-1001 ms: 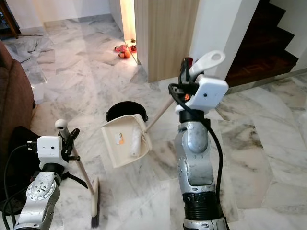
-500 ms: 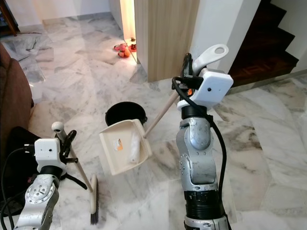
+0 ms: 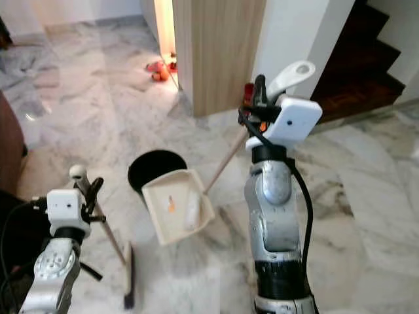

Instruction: Sweep floor

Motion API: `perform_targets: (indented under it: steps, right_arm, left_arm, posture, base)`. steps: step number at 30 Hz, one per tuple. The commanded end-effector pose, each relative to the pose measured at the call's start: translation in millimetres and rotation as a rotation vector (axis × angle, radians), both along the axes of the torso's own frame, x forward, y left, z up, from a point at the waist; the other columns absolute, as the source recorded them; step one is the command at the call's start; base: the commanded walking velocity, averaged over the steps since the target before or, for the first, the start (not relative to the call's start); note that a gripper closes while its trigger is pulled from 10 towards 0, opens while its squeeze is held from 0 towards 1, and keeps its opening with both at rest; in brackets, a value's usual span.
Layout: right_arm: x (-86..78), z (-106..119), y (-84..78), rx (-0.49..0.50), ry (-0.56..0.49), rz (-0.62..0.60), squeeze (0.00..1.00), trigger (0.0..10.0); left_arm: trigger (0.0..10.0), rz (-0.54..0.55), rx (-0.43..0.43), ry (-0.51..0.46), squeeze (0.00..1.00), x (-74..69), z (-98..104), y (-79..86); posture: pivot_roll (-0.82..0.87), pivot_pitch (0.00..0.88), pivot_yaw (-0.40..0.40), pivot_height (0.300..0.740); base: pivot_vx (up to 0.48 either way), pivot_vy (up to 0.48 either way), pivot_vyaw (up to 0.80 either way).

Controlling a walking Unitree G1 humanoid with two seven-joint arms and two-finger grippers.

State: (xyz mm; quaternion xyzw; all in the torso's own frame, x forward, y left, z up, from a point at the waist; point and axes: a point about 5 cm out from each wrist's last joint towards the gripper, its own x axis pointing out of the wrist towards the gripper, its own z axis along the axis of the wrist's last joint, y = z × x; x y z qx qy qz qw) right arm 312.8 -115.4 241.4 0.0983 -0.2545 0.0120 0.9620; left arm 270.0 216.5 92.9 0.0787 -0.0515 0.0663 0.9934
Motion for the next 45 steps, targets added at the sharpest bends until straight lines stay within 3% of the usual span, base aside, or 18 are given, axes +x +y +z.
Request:
perform_targets:
  steps: [1,8,39,45]
  right_arm:
    - [-5.6,17.0,2.6,0.029,-0.081,0.024,0.00,10.0]
    - [-5.6,16.7,3.8,0.028,-0.080,0.036,0.00,10.0]
    - [-8.3,27.6,6.1,0.059,-0.119,0.063,0.00,10.0]
    - [-9.3,27.5,11.0,0.055,-0.125,0.096,0.00,10.0]
  left_arm:
    - [10.0,0.006,0.012,-0.048,0.00,1.7,9.7,1.2]
    - [10.0,0.008,0.012,-0.048,0.00,1.6,9.4,0.7]
    - [10.0,0.010,0.009,-0.054,0.00,1.5,9.9,-0.8]
    - [10.0,0.001,0.010,-0.059,0.00,-0.2,9.4,-1.4]
  posture:
    - [0.04,0.096,-0.007,0.740]
    - [0.04,0.095,-0.008,0.740]
    - [0.05,0.097,-0.012,0.740]
    - [0.05,0.101,-0.015,0.740]
  base:
    - [0.390,0.000,0.43]
    - [0.392,0.000,0.68]
    - [0.391,0.000,0.00]
    - [0.055,0.000,0.00]
